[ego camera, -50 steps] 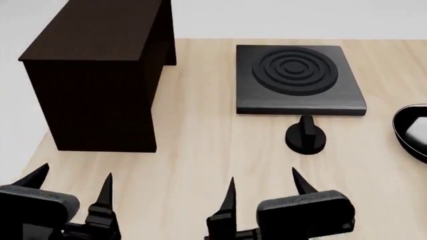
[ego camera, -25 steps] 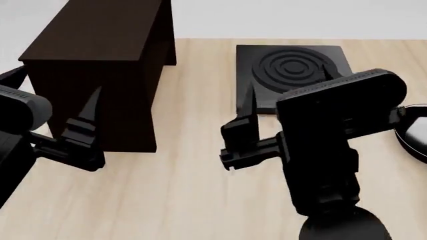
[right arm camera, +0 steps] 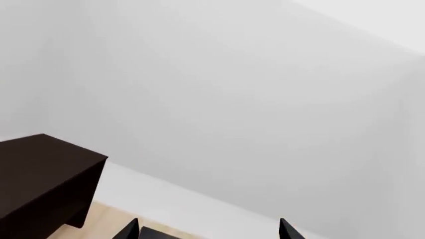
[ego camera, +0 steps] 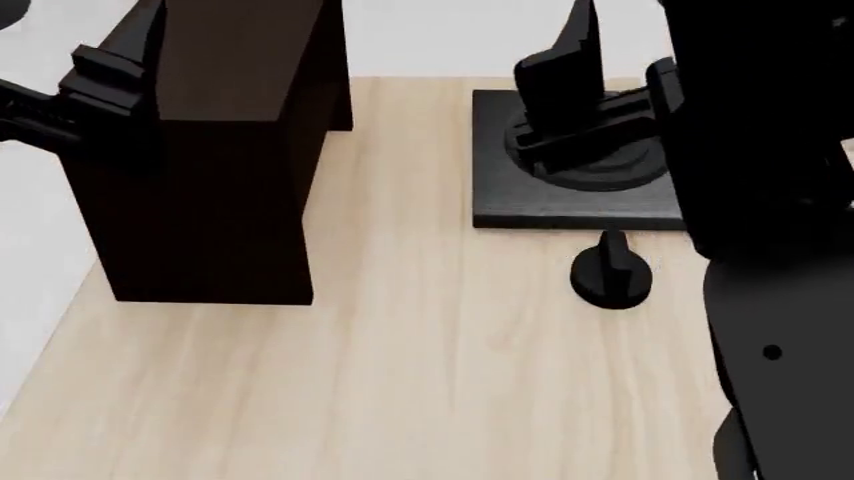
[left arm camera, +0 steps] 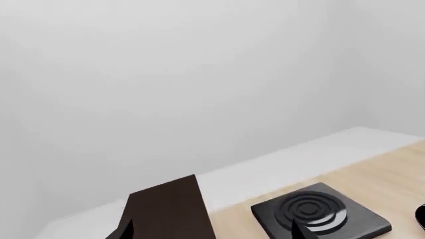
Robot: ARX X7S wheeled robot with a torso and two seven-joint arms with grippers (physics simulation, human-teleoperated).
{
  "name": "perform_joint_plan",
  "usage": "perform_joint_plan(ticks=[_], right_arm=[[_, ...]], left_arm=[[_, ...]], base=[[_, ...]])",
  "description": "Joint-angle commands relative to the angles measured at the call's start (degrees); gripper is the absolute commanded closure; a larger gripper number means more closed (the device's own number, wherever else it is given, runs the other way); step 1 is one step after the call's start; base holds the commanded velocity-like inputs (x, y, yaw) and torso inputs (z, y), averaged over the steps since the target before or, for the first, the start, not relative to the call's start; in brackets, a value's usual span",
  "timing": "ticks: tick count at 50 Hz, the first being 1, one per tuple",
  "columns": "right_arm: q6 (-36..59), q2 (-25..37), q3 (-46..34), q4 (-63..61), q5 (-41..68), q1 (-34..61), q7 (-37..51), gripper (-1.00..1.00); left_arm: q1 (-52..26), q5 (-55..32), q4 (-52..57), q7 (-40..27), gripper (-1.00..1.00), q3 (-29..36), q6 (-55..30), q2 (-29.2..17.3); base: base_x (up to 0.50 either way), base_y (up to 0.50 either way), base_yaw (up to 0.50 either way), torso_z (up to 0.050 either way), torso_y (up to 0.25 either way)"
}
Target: Put the frying pan under the cabinet shelf.
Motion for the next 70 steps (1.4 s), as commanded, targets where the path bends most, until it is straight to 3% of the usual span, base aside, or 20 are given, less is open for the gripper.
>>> perform_joint_plan(ticks=[1,12,33,70], right_arm=[[3.0,0.9,-3.6,3.9,0.1,9.3,-1.4,-1.0],[-2.2,2.8,-7.1,6.4,-1.4,12.4,-2.1,-1.0],[-3.9,2.7,-9.9,8.0,-1.6,13.8,-2.6,-1.0],[-2.5,4.2,-7.8,5.4,-0.8,12.0,-2.0,-1.0]], left_arm=[[-11.8,-7.4,-8.1,-4.7,-1.0,2.9,-1.3,-1.4],[-15.1,-9.1,-10.9,-5.5,-1.0,4.3,-0.2,-2.2],[-17.5,-12.6,-12.6,-8.4,-1.0,7.1,0.9,-2.7],[-19.5,-15.2,-14.4,-11.2,-1.0,10.1,3.7,-3.6]], base=[[0.0,0.0,0.0,0.0,0.0],[0.05,0.0,0.0,0.0,0.0],[0.5,0.0,0.0,0.0,0.0],[0.5,0.0,0.0,0.0,0.001]])
